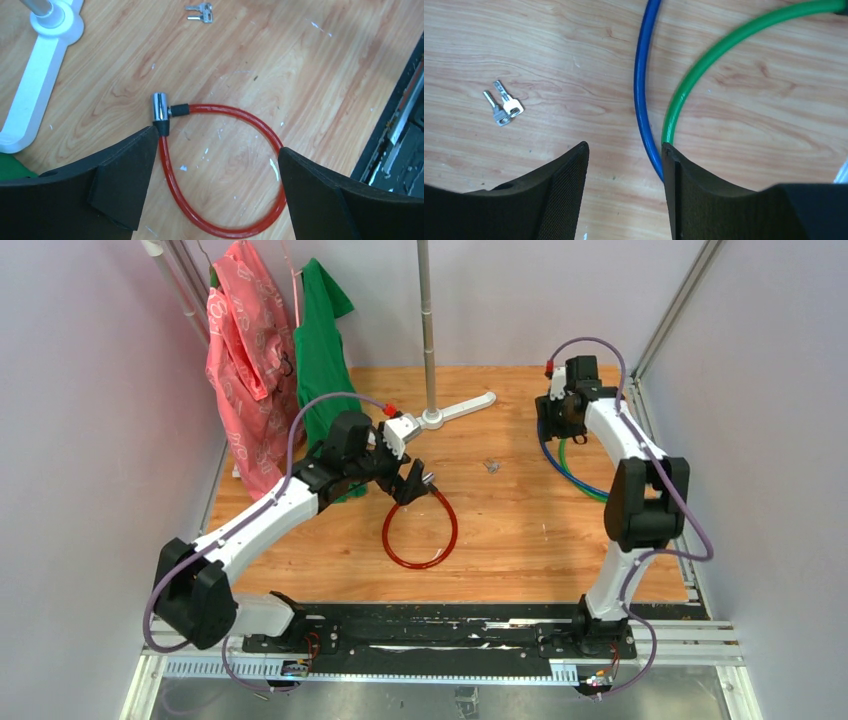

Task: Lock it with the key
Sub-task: Place the lock at the center of the board, then pick up the lock from the center of the board.

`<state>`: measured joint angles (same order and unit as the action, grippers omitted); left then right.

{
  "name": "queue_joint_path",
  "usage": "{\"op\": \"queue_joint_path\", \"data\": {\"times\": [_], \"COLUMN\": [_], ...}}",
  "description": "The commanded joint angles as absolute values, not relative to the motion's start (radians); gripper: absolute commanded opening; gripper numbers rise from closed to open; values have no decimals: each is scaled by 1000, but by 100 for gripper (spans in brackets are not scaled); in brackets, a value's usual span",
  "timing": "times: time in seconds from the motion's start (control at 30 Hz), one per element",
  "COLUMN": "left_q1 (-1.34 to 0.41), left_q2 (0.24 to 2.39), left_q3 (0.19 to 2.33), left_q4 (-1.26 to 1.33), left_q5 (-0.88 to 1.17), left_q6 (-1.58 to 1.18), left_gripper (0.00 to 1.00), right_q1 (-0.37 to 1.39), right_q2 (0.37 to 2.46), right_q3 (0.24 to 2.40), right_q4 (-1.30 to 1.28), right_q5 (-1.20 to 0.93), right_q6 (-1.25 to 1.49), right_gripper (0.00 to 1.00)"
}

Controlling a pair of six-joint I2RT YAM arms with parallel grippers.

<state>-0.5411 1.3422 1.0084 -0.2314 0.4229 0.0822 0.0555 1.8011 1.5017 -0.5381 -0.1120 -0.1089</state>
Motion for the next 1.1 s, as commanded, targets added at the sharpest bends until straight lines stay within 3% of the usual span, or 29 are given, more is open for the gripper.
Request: {"op": "queue_joint_path", "data": {"times": [0.0, 0.33, 0.83, 0.9, 1.0, 1.07], "left_q1": [-541, -541, -541, -541, -541, -541], "left_q2": [1269, 1193, 1211, 1209, 1204, 1204], "left_q3": [909, 778, 749, 751, 746, 744], "left_q4": [-289, -146, -70, -70, -70, -64], "left_q5": [487, 476, 461, 459, 457, 457], "left_q6": [125, 17, -34, -34, -36, -48], "left_gripper": [100, 100, 100, 100, 100, 100], "right_q1": [46, 31, 28, 29, 28, 29], "right_q2": [1970, 2202, 2279, 2291, 2273, 2239], "right_q3": [1654, 1861, 1812, 1811, 1786, 1767], "right_q4": [-763, -910, -960, -981, -978, -958], "right_q5": [-145, -24, -135, -143, -147, -143], "right_q6": [-244, -340, -360, -360, -364, -362], "right_gripper": [56, 54, 46, 37, 10, 0]}}
